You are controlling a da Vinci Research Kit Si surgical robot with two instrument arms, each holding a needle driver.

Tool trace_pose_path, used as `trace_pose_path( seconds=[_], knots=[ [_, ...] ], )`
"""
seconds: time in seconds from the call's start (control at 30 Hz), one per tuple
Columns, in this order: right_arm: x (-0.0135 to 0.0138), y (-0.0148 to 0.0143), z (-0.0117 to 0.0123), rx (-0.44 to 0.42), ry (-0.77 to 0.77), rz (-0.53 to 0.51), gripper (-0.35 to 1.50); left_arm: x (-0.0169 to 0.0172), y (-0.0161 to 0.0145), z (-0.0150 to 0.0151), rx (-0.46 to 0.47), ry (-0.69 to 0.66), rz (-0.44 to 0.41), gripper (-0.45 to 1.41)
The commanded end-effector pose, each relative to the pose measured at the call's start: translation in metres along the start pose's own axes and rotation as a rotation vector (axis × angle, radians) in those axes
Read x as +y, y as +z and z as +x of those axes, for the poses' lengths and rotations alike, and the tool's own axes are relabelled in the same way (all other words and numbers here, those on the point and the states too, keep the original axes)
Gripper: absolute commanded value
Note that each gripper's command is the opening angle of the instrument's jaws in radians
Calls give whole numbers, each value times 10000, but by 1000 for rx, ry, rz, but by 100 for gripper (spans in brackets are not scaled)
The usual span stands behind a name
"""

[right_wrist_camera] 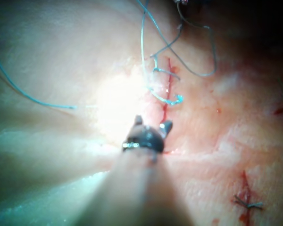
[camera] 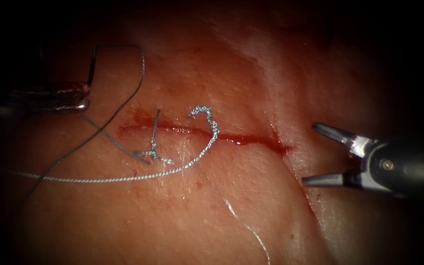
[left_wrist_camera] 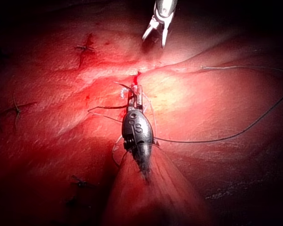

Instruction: Wound Closure

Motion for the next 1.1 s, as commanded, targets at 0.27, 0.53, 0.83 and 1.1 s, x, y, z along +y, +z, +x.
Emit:
trace_pose_path(
  seconds=[0.27, 0.53, 0.83, 1.1],
  knots=[
    [-10, 25, -2, 26, -4, -19, 123, 1, 12, -20, 1, 11, 5, -45],
    [-22, 65, -5, 38, -10, -16, 120, 5, 19, -23, 3, 15, 1, -45],
    [-29, 74, -9, 43, -17, -10, 120, 6, 17, -25, 3, 17, -1, -45],
    [-29, 71, -9, 44, -18, -6, 118, 6, 17, -25, 4, 17, -4, -45]
  ],
)
